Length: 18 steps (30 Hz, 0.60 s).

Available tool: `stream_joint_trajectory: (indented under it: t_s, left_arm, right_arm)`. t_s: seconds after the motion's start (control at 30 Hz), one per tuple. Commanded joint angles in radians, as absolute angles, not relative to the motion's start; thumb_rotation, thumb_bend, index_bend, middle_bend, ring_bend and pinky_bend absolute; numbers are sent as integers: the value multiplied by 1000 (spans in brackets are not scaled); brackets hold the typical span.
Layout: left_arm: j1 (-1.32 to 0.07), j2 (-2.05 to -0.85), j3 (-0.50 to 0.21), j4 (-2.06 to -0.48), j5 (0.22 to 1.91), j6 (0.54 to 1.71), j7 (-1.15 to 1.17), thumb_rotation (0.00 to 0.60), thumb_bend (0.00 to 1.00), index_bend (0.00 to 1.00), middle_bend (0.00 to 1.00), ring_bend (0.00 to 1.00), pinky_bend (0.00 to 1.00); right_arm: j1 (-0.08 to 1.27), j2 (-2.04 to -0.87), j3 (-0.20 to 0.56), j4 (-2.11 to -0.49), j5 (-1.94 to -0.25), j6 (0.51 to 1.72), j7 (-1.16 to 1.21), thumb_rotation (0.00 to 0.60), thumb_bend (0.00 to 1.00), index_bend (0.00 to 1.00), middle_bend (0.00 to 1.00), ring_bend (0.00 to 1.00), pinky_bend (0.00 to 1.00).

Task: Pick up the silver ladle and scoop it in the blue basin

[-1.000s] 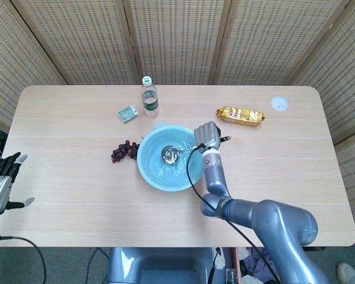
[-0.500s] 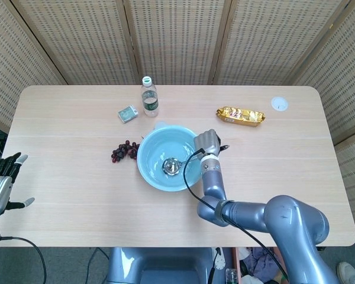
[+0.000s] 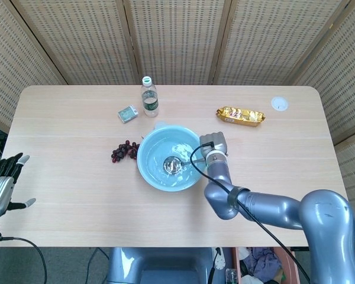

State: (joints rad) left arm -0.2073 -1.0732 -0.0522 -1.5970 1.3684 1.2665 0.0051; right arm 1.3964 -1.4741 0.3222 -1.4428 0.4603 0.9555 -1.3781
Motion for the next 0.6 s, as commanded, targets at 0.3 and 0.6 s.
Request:
stream_joint_trajectory:
  t_s: [0.3, 0.6]
  left_arm:
    - [-206, -1072, -52, -1598, 1368, 1270, 6, 600, 0, 0, 0, 0, 0]
    - [-208, -1071, -54, -1598, 1361, 1264, 5, 600, 0, 0, 0, 0, 0]
  right_arm:
    - [1376, -1347, 402, -1504, 607, 875, -1404, 600, 964, 864, 1000, 1000, 1000]
    - [1394, -1273, 460, -1522, 751, 850, -1445, 600, 964, 864, 1000, 1000, 1000]
